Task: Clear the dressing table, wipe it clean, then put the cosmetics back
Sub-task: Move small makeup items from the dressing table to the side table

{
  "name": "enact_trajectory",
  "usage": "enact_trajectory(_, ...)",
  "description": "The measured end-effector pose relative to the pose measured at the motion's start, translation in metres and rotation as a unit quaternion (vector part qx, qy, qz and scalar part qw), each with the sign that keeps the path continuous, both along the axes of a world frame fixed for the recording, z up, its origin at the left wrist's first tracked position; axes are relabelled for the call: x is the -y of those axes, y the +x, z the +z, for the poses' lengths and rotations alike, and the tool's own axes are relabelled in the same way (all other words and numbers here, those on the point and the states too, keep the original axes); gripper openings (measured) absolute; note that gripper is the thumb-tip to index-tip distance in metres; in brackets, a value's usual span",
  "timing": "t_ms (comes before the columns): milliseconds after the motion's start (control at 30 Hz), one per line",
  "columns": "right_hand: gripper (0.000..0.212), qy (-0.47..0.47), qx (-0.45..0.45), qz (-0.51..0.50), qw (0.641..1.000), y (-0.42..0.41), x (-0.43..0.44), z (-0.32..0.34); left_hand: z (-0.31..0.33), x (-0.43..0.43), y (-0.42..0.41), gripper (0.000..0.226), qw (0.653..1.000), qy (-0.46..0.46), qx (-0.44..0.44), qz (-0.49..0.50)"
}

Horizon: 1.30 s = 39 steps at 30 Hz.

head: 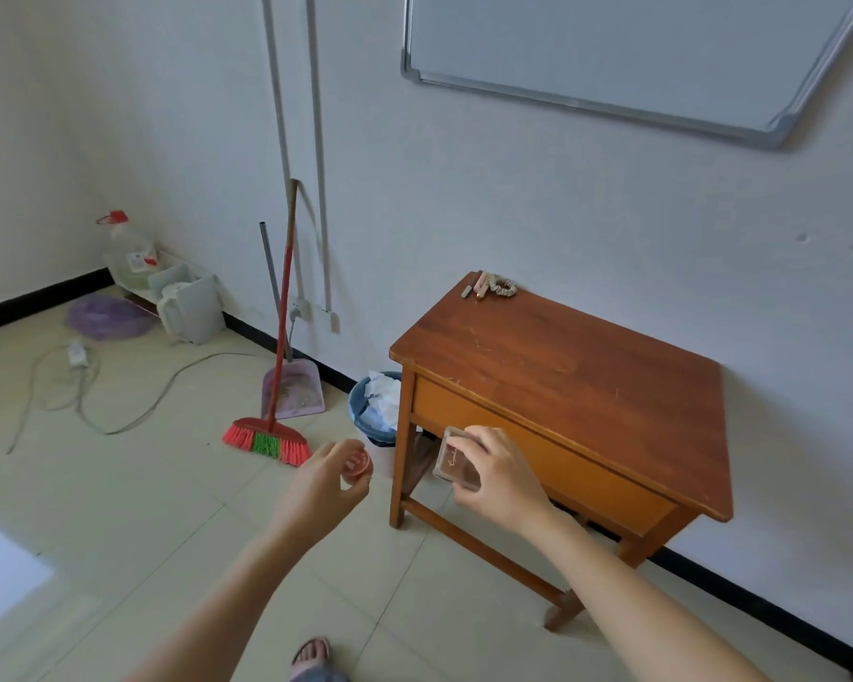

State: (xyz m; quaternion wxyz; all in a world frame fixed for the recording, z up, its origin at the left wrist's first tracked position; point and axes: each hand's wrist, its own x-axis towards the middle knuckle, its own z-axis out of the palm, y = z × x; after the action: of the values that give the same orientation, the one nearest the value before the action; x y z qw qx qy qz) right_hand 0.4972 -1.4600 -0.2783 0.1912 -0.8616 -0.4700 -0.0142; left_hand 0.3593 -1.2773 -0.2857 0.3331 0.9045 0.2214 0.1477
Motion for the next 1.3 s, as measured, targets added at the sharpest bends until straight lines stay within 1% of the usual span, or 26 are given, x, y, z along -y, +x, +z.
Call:
enact_trajectory(167,0.054,-0.033,0.0,-0.049,0.998,0.046,-0.045,-0.002,0.003,-0.056,0.066,0.031,0.999,-0.01,0.011,-0.033)
enact_trajectory(267,0.056,-0.071,-0.027,-0.07,0.995,0.063,-0.08,-0.001,-0.001,-0.095,0.096,0.03,0.998,-0.027,-0.006,-0.055)
enact_trajectory(333,0.056,-0.088,-0.033,-0.069,0.993,0.067,-0.096,-0.002,-0.001,-0.112,0.108,0.029,0.998,-0.036,-0.003,-0.056)
enact_trajectory(500,0.055,-0.085,-0.067,-0.129,0.986,0.086,-0.128,-0.013,-0.01,-0.161,0.154,0.028,0.997,-0.039,-0.015,-0.062)
enact_trajectory(700,0.054,-0.101,-0.091,-0.203,0.97,0.121,-0.108,-0.022,-0.028,-0.149,0.209,0.034,0.99,-0.057,-0.027,-0.125)
enact_trajectory(800,0.056,-0.098,-0.1,-0.243,0.96,0.155,-0.094,-0.023,-0.033,-0.137,0.24,0.044,0.984,-0.045,-0.058,-0.163)
enact_trajectory(867,0.057,-0.094,-0.108,-0.258,0.955,0.182,-0.089,-0.025,-0.036,-0.132,0.267,0.046,0.981,-0.028,-0.071,-0.177)
enact_trajectory(1033,0.058,-0.078,-0.116,-0.25,0.958,0.261,-0.089,-0.034,-0.04,-0.121,0.348,0.044,0.982,0.004,-0.081,-0.171)
enact_trajectory(1133,0.06,-0.059,-0.129,-0.248,0.958,0.304,-0.087,-0.04,-0.044,-0.108,0.395,0.047,0.976,0.035,-0.1,-0.191)
enact_trajectory(1233,0.06,-0.069,-0.142,-0.235,0.959,0.334,-0.083,-0.049,-0.045,-0.094,0.438,0.049,0.973,0.052,-0.123,-0.186)
enact_trajectory(1300,0.06,-0.073,-0.138,-0.22,0.963,0.353,-0.081,-0.053,-0.045,-0.086,0.463,0.049,0.973,0.067,-0.119,-0.186)
